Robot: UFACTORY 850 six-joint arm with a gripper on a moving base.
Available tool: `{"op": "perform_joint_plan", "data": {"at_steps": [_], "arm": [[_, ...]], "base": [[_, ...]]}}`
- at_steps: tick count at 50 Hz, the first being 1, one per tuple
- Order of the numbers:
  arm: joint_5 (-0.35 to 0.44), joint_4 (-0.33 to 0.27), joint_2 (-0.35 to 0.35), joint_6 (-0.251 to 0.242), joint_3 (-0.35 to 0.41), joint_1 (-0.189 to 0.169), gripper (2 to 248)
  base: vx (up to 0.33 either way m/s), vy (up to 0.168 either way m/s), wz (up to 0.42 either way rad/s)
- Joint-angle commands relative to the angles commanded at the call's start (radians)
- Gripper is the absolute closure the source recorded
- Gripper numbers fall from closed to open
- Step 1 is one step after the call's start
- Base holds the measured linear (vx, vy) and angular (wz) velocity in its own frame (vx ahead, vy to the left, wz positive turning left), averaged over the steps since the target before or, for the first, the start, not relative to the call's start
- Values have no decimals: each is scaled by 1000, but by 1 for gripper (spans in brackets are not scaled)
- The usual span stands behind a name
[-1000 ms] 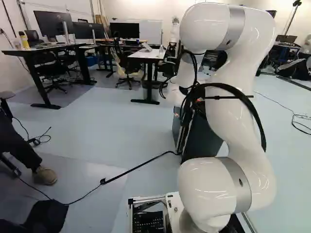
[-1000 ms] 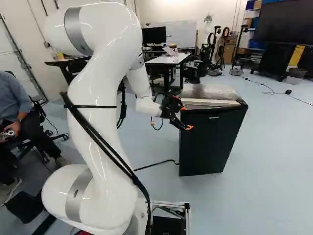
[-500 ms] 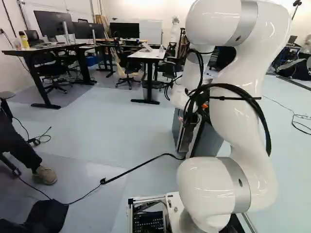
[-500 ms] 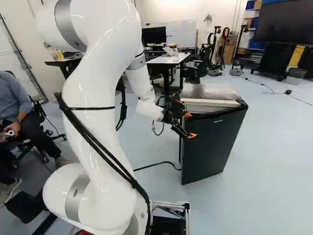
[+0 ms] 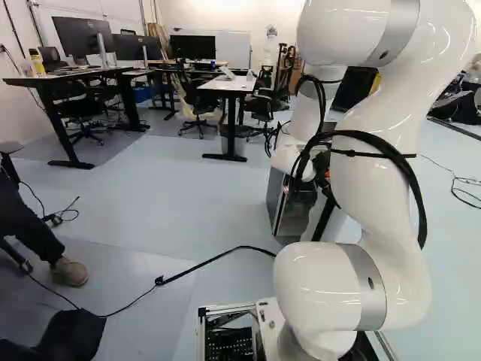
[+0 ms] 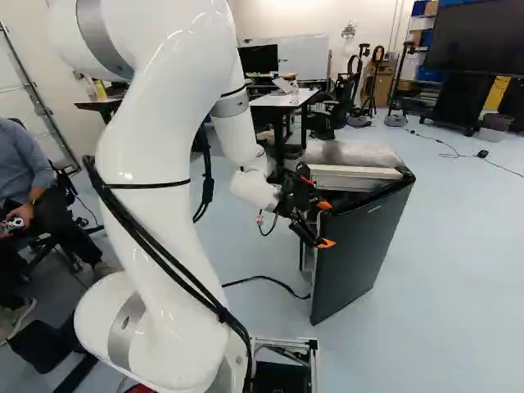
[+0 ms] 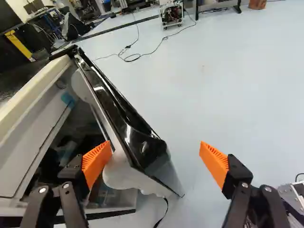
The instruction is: Open the fridge door
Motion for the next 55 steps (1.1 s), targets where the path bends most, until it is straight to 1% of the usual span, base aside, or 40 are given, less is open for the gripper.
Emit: {"op": "perform_joint_plan", "data": {"at_steps": [19,47,55], "arm": [[28,64,17,0,26,-72,3],[96,141,15,0,23,-203,3],[103,150,13,0,20,-217,3]], "base": [[0,0,0],[0,0,0],[0,0,0]]}}
